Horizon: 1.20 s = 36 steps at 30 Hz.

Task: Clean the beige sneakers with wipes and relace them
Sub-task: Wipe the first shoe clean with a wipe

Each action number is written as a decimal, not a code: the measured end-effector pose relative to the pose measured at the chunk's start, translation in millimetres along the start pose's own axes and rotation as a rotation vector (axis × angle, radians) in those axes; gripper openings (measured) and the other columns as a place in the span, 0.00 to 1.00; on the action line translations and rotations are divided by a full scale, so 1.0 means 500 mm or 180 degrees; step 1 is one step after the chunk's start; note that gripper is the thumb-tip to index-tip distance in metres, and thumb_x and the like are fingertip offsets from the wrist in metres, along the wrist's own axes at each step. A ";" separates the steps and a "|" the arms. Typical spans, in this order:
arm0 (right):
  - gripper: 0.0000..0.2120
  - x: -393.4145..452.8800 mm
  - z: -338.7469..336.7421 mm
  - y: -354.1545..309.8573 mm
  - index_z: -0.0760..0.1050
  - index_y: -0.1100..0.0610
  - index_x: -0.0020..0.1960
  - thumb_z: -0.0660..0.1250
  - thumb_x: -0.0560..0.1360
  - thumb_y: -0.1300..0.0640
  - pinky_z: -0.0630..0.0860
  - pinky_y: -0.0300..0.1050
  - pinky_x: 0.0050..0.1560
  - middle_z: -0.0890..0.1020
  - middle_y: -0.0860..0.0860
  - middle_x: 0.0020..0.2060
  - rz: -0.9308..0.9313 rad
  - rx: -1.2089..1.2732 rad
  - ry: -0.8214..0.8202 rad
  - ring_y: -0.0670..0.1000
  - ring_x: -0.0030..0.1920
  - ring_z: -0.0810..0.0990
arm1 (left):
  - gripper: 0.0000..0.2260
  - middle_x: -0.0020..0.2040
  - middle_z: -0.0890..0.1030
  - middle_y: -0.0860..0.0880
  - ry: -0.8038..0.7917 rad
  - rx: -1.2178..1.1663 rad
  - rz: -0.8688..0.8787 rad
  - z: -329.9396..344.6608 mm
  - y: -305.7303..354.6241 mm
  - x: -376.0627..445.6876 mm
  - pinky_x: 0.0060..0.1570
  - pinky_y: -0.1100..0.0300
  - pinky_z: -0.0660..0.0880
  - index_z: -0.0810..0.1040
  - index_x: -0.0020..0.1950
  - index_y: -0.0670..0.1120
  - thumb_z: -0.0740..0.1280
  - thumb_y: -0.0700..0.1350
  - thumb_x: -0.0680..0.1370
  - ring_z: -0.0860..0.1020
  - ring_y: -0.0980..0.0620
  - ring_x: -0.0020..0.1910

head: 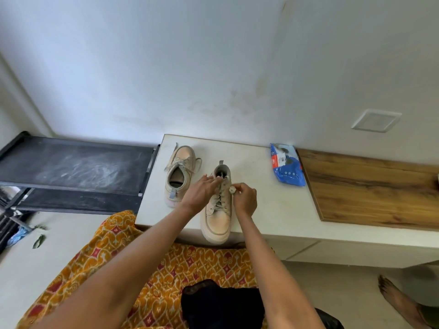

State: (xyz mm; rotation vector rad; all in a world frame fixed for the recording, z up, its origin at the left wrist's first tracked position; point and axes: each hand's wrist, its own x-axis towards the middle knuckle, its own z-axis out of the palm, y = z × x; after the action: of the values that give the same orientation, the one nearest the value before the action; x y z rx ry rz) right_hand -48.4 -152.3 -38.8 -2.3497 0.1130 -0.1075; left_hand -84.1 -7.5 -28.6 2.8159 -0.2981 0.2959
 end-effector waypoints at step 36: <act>0.05 0.051 -0.028 0.093 0.80 0.55 0.50 0.68 0.74 0.59 0.75 0.47 0.47 0.83 0.51 0.45 0.0472 0.1149 -0.1177 0.51 0.46 0.79 | 0.26 0.68 0.72 0.44 0.0062 0.0858 0.0459 0.019 -0.022 -0.012 0.72 0.44 0.57 0.65 0.73 0.44 0.68 0.43 0.76 0.68 0.41 0.69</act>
State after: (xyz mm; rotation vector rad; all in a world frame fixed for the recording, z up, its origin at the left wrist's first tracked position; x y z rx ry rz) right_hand -27.0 -197.6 -60.8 -1.9560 0.0775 0.3508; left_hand -85.6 0.8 -41.8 3.0587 -0.4921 0.4239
